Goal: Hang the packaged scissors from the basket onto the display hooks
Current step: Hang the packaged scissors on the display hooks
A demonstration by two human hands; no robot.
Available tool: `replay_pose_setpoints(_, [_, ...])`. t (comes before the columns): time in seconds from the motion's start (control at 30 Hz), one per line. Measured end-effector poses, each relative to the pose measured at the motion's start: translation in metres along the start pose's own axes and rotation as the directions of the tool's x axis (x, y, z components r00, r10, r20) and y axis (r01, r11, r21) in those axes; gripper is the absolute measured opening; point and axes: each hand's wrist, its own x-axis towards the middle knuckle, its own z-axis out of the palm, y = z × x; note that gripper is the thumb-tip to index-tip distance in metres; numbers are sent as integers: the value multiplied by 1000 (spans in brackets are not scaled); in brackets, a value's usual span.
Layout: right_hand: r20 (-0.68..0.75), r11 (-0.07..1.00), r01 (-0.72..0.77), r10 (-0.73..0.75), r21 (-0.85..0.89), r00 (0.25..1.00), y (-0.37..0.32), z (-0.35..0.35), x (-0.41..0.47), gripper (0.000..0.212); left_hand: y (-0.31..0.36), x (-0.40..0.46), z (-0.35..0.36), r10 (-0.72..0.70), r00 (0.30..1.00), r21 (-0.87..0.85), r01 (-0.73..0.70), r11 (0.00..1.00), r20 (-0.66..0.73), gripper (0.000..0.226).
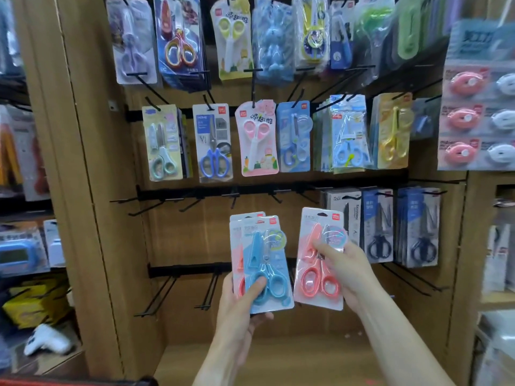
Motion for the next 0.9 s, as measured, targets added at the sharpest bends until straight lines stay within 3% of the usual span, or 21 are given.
replay_pose_setpoints(0.17, [27, 999, -35, 33, 42, 999, -4, -6, 6, 14, -3, 4, -2, 3, 1000, 3, -3, 1000, -22, 55])
replay_pose_setpoints(0.37, [-129, 996, 77, -82, -44, 988, 5, -8, 17, 10, -8, 5, -2, -6, 1000, -7, 6, 1000, -28, 61])
replay_pose_setpoints(0.6, [-152, 996, 84, -84, -7, 985, 10, 0, 31, 8, -9, 9, 0, -8, 999, 7, 8, 1000, -49, 60])
replay_pose_setpoints(0.9, [-226, 986, 73, -105, -147, 968, 14, -3, 65, 8, -12, 11, 0, 17, 998, 13, -16, 1000, -61, 60])
